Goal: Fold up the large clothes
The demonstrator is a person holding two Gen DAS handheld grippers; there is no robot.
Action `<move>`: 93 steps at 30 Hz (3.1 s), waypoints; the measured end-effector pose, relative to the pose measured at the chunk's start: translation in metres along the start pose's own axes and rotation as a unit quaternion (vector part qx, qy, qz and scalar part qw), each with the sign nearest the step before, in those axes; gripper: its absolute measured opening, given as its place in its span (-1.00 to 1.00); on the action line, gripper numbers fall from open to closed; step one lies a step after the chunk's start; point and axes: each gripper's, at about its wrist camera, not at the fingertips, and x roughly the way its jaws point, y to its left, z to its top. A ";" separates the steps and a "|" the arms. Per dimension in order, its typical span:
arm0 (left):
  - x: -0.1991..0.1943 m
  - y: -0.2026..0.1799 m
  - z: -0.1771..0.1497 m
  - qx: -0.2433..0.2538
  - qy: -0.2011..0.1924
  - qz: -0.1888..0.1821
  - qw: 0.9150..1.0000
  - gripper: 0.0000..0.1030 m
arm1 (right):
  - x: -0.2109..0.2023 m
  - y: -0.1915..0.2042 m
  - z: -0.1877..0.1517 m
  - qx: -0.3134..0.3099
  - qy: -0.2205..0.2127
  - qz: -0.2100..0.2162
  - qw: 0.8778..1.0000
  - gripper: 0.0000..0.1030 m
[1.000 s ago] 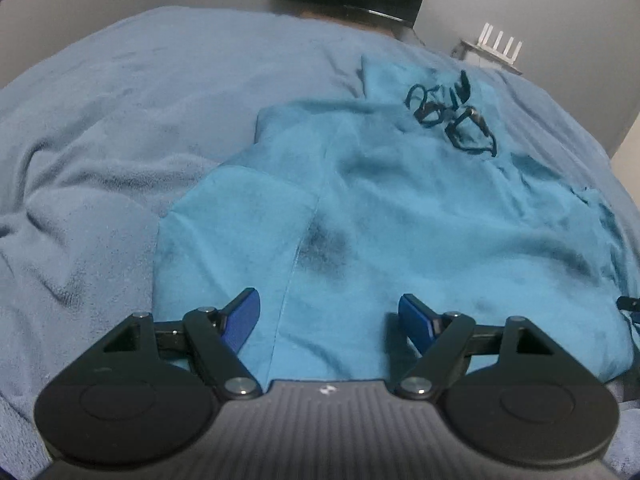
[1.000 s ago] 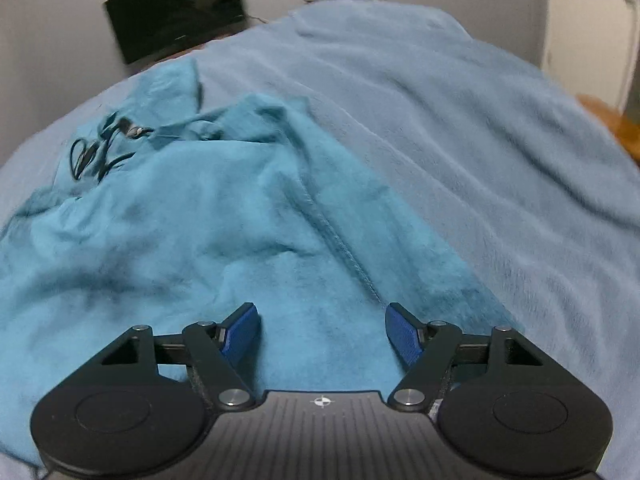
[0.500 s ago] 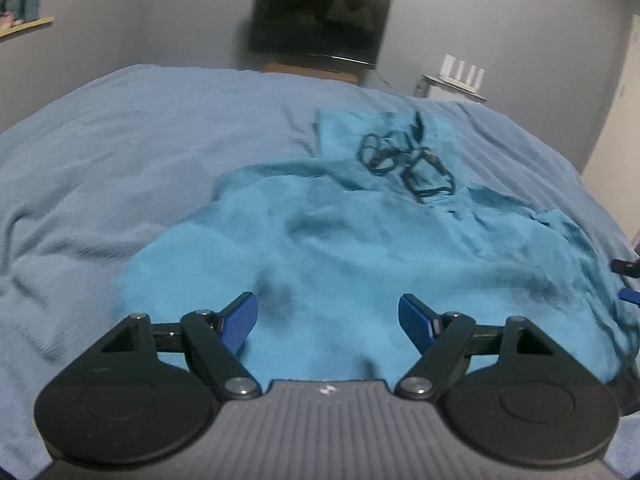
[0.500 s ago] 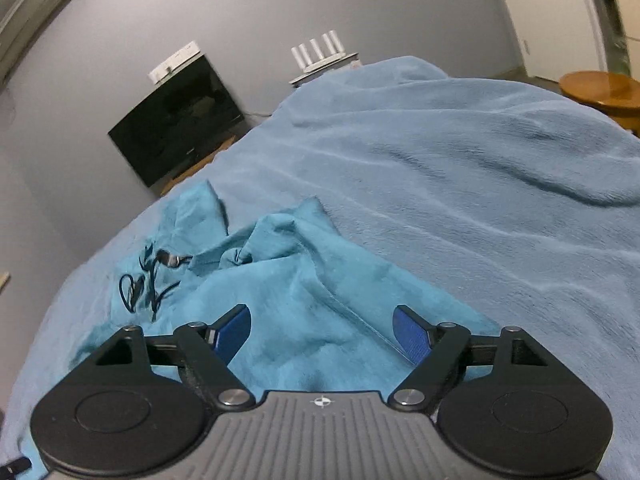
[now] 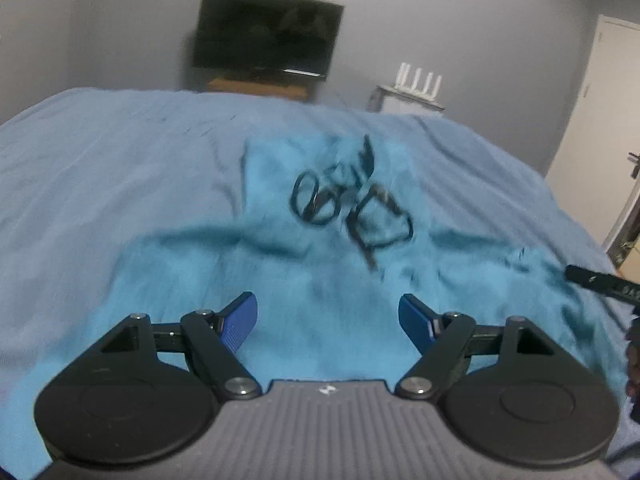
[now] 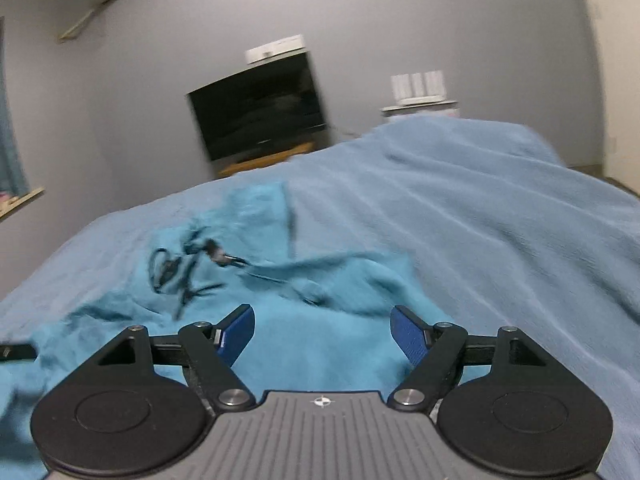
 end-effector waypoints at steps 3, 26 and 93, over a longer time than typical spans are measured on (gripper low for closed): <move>0.029 0.011 0.033 0.008 -0.003 -0.007 1.000 0.50 | 0.029 0.006 0.019 0.010 0.004 0.035 0.999 0.32; 0.268 0.107 0.135 -0.097 0.044 0.000 0.994 0.32 | 0.324 0.030 0.090 0.080 0.101 0.058 0.990 0.16; -0.024 -0.061 -0.099 -0.011 0.042 0.021 0.999 0.32 | -0.044 0.039 -0.060 0.147 0.039 -0.043 0.987 0.38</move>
